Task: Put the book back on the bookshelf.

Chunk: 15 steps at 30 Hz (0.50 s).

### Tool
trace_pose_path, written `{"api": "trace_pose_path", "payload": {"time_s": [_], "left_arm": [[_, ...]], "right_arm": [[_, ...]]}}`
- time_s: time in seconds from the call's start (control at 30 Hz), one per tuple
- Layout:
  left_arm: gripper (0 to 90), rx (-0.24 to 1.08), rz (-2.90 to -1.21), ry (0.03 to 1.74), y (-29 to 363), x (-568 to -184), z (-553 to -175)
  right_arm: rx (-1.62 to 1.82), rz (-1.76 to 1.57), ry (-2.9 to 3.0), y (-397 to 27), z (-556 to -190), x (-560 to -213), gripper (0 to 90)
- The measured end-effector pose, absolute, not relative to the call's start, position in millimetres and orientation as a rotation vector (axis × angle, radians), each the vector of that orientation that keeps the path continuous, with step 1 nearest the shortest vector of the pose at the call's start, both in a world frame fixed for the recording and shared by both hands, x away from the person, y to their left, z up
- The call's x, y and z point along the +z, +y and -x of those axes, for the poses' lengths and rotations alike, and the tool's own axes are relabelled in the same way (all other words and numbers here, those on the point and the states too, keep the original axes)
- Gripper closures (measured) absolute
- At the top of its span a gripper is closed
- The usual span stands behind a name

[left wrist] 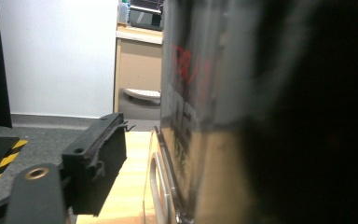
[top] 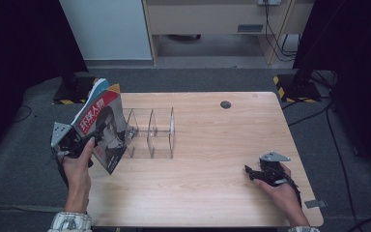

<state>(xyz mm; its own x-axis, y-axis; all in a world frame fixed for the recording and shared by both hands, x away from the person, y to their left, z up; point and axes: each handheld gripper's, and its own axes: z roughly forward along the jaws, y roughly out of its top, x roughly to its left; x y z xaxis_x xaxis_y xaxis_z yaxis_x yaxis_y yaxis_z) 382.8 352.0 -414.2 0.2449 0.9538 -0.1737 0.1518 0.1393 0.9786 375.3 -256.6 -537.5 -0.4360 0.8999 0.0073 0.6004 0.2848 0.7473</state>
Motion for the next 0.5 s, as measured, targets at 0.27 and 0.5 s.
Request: {"api": "trace_pose_path", "payload": {"time_s": [0.27, 0.5], "left_arm": [[8.8, 0.85, -1.308, 1.173, 349.4, -416.1, -377.6], [6.6, 0.861, -1.309, 1.154, 348.5, -414.2, -376.1]], "right_arm": [[0.966, -1.35, 2.142, -256.3, -375.0, -537.4, 29.3], [0.966, -1.353, 2.141, -256.1, -374.9, -537.3, 29.1]]}}
